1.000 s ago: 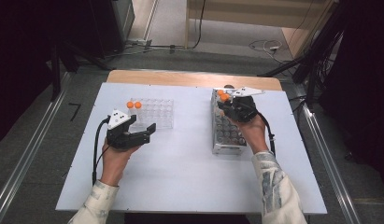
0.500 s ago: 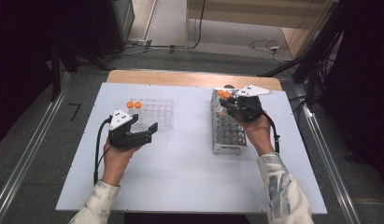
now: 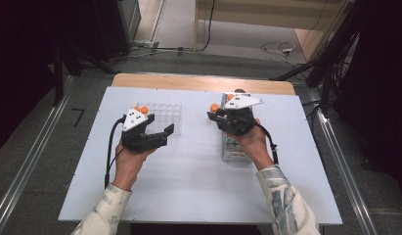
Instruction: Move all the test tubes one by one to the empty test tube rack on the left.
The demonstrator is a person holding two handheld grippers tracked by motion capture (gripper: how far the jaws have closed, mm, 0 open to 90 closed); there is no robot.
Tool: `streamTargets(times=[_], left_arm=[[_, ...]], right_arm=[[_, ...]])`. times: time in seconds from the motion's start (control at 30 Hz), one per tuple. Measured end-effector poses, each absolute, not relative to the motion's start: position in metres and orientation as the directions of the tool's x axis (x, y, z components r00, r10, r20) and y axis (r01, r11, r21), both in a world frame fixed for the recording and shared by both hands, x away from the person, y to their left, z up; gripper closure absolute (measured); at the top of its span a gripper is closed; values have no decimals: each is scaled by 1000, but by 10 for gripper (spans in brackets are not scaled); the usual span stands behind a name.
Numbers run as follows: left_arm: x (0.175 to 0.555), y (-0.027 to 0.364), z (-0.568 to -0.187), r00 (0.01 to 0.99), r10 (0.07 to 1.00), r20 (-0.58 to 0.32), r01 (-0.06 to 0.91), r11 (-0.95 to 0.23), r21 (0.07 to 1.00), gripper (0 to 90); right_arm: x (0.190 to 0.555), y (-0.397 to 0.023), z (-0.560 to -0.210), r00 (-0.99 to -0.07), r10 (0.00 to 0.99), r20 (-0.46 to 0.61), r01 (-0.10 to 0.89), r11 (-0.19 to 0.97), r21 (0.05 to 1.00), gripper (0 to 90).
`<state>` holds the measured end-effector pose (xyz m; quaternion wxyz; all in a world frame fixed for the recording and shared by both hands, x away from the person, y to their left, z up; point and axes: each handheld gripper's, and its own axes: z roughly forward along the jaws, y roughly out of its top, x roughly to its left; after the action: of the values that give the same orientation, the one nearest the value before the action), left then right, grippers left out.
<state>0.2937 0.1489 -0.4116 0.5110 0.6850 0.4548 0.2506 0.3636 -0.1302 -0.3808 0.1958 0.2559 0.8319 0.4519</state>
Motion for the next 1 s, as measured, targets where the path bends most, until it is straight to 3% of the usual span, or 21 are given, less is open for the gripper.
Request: streamTargets(times=[0.5,0.7,1.0], left_arm=[[299,127,-401,534,836,-129,337,-71,939,333],[303,122,-405,552,824,-128,346,-87,934,430],[307,119,-410,555,822,-124,356,-101,929,497]], right_arm=[[355,-67,-411,-860,505,-75,253,550,796,719],[353,-62,-413,-865,499,-56,265,548,793,719],[351,-60,-414,-873,486,-41,268,548,792,719]])
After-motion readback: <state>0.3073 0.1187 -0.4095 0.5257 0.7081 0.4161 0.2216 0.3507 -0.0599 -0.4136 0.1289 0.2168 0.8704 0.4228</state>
